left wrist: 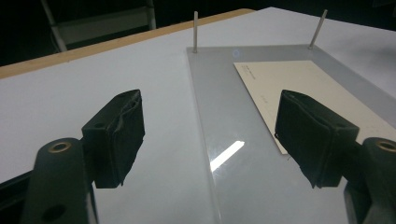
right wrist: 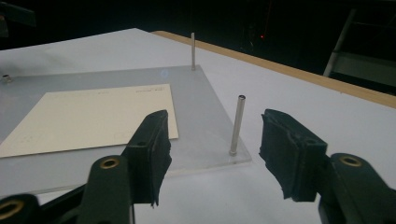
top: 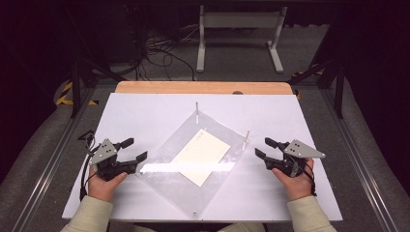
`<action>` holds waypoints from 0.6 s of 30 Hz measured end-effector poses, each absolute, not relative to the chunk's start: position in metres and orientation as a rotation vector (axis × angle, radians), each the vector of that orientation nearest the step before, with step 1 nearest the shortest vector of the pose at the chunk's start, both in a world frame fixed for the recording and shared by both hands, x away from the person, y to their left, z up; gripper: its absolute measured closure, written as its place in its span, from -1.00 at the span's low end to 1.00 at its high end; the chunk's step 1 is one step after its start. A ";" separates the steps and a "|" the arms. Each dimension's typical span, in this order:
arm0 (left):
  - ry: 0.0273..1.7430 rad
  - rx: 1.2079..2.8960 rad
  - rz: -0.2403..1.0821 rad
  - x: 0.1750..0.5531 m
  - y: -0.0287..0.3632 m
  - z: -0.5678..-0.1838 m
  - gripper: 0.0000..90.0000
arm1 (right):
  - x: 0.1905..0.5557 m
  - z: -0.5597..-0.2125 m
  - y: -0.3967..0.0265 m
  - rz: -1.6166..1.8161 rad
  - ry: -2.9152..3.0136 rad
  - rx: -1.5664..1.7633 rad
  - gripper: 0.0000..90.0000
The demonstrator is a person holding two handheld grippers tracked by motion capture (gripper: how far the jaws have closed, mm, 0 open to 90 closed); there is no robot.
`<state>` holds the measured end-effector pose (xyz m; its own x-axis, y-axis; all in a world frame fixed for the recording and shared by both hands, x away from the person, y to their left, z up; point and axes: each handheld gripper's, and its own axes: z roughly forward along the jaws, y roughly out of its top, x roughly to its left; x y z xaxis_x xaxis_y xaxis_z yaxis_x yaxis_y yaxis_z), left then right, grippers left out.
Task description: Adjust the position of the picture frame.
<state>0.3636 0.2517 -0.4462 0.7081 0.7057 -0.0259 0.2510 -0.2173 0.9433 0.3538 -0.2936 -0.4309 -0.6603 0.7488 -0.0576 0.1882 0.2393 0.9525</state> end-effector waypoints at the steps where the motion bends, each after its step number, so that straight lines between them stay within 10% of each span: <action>1: 0.768 1.802 0.494 0.363 0.252 -0.446 -0.42 | 0.354 -0.431 -0.292 1.415 2.010 0.853 0.00; 18: 0.787 1.809 0.459 0.359 0.257 -0.445 -0.15 | 0.375 -0.426 -0.281 1.314 2.062 0.919 0.20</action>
<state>0.3589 0.2570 -0.4451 0.7088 0.7030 -0.0573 0.2957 -0.2224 0.9290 0.3749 -0.2809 -0.4264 -0.6319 0.7719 -0.0691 0.2634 0.2978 0.9175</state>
